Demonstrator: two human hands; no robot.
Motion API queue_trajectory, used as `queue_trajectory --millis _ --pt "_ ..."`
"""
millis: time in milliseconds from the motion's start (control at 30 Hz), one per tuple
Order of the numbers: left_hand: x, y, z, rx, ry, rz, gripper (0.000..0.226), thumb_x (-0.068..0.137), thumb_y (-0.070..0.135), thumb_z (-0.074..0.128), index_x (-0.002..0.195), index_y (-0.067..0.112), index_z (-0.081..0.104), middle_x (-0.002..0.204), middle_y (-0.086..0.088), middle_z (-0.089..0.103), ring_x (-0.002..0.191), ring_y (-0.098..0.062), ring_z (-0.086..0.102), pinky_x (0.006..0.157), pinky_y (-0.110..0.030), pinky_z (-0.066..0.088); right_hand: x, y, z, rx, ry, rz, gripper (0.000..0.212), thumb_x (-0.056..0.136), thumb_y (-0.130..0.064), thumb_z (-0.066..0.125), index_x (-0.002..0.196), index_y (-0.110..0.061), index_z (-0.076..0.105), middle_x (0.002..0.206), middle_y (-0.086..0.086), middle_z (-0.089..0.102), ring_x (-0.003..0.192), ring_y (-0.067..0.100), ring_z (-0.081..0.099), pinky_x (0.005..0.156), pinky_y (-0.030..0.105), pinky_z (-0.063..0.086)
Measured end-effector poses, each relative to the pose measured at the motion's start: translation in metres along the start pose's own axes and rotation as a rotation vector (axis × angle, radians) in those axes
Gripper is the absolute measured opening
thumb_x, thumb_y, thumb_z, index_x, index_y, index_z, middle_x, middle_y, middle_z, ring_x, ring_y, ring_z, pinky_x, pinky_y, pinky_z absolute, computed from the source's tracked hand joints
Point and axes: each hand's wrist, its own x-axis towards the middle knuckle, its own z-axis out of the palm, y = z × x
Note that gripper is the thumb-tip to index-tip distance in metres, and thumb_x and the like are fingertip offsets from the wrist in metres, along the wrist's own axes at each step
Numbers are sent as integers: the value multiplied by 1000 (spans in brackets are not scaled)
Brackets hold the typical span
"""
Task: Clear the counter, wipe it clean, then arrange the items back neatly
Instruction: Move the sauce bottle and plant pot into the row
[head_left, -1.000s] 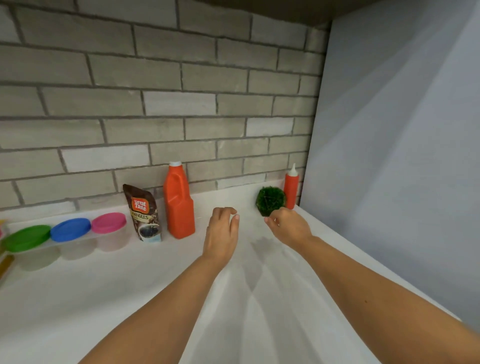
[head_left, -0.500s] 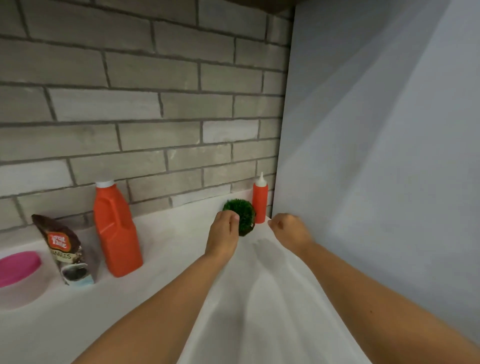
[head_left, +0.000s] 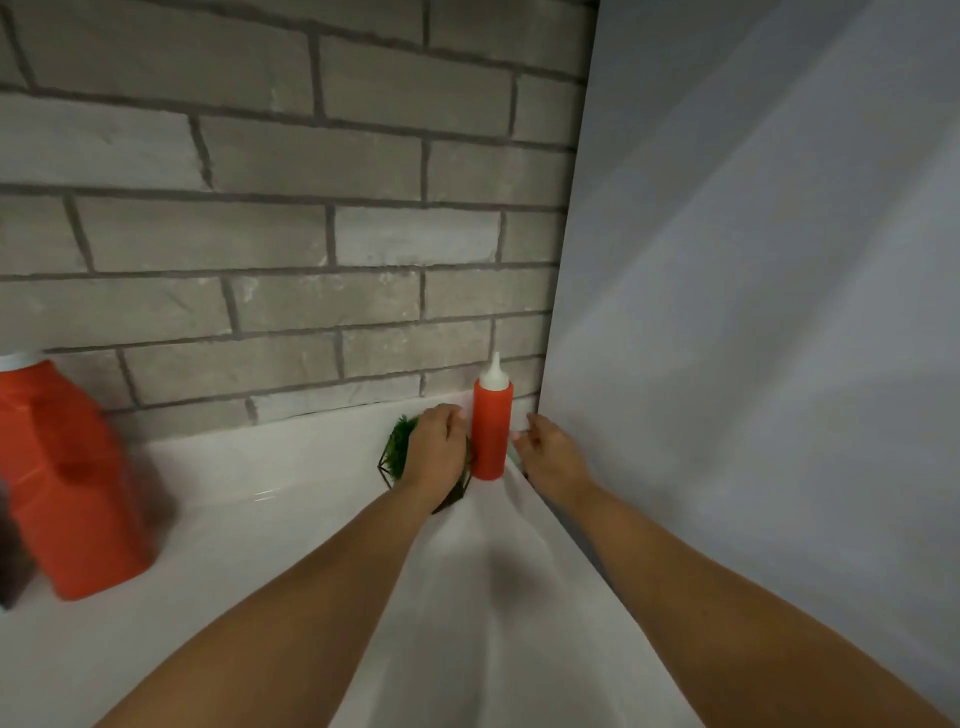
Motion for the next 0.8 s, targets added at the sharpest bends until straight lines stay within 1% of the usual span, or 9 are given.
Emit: queue_trajectory --millis 67,133,200,300,367,467,567,667,800 --pt "10 1 10 -15 -6 4 30 101 21 33 110 4 56 104 -7 54 96 -16 49 80 -20 31 14 4 0 13 -21 -17 53 99 -30 40 146 -8 28 144 14 41 130 26 43 104 29 34" --pt "18 3 18 -31 -9 -27 34 101 23 33 121 4 53 119 -11 55 108 -21 50 84 -20 31 27 6 2 97 -44 -7 54 100 -30 38 147 -11 22 149 13 34 135 25 37 108 32 30" --pt "25 5 25 -45 -12 -46 37 101 23 32 127 4 49 128 -12 54 115 -21 50 87 -20 31 39 9 6 182 -68 -20 57 99 -34 37 149 -14 18 151 10 31 137 25 35 110 35 29" --pt "36 6 31 -68 -8 -33 36 101 23 33 126 3 50 127 -14 56 112 -21 53 84 -20 35 52 12 14 272 -90 -75 59 97 -35 41 149 -17 18 150 8 34 135 25 37 111 41 33" --pt "41 4 35 -77 -7 -35 35 101 22 34 126 4 50 125 -14 57 111 -22 54 84 -23 37 57 13 19 351 -116 -91 56 98 -30 43 148 -17 22 146 9 39 131 23 42 109 39 37" --pt "47 -1 41 -111 -34 -57 35 100 21 35 130 9 48 125 -14 58 111 -24 56 90 -27 42 64 18 26 394 -152 -102 55 98 -28 43 148 -20 23 144 7 41 129 23 44 109 43 38" --pt "51 -5 46 -131 -35 -88 36 100 21 36 133 11 47 128 -14 57 114 -25 55 97 -31 42 66 22 29 433 -161 -113 54 98 -29 43 147 -21 24 143 7 43 128 22 46 108 45 39" --pt "53 -4 48 -160 -14 -112 36 99 20 37 132 10 49 127 -14 57 115 -26 54 101 -37 42 64 27 30 433 -134 -149 52 98 -30 42 146 -21 26 141 7 45 126 22 47 106 45 40" --pt "49 -3 48 -302 -14 -156 33 98 19 41 127 9 53 122 -12 60 109 -23 58 100 -38 46 63 30 27 365 -64 -171 49 96 -41 40 142 -29 30 134 5 48 118 21 52 101 49 45"
